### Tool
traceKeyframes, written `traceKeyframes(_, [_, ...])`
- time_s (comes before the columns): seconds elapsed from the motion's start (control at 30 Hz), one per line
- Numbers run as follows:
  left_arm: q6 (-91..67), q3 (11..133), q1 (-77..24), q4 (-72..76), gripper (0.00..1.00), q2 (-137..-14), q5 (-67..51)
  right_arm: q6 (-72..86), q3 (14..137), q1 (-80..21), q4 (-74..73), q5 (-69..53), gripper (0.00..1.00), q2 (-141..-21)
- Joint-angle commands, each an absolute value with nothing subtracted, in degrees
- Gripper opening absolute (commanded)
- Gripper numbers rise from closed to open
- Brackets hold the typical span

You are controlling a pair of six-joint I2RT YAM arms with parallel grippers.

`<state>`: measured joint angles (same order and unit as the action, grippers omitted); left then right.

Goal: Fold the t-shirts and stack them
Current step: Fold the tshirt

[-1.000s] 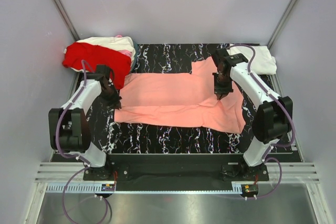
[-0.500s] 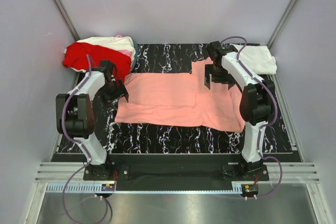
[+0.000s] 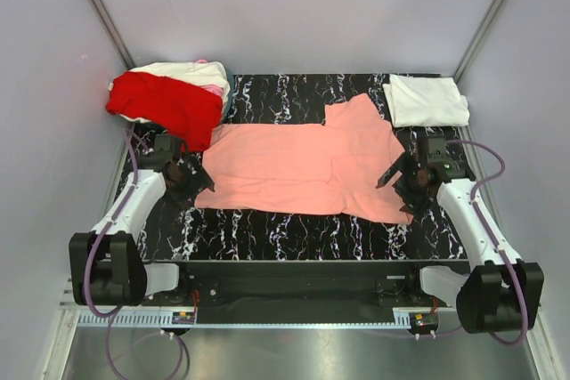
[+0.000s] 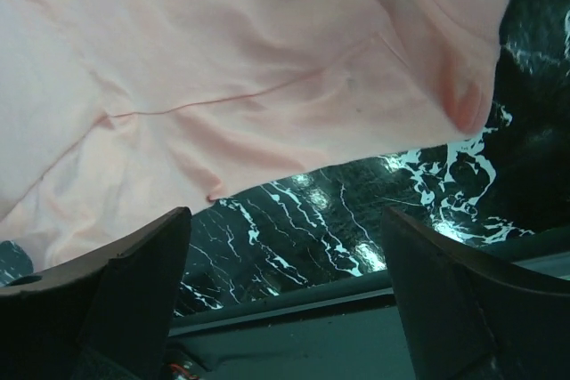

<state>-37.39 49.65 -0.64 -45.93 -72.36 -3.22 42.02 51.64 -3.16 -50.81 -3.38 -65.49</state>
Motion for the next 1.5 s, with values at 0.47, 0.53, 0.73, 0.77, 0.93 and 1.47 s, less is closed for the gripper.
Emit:
traceKeyframes(0.47, [-43.9,41.0,-0.1,-34.8,0.86,-70.0,-3.7,53.4,32.8,7.8,-35.7,-5.6,0.6,-64.2])
traceKeyframes(0.53, [-44.3,40.6,-0.1,-34.2,0.86,-69.6,-3.2,53.2,32.5,9.0,-34.2,-5.5,0.6,-65.7])
traceKeyframes(0.73, [-44.6,39.7,-0.1,-33.4,0.85,-69.7,-2.0,50.9,31.4,11.2,-30.2,-5.0,0.62,-71.8])
traceKeyframes(0.77, [-44.7,39.6,-0.1,-32.6,0.85,-69.9,-2.0,50.3,30.9,11.7,-29.4,-4.9,0.61,-72.9])
traceKeyframes(0.93, [-45.4,38.2,-0.1,-30.6,0.82,-70.5,-1.4,48.0,31.2,14.6,-25.8,-6.3,0.36,-76.7])
traceKeyframes(1.47, [-45.3,36.0,-0.1,-22.8,0.0,-74.7,1.4,41.8,35.9,24.2,-27.2,-9.1,0.13,-80.1])
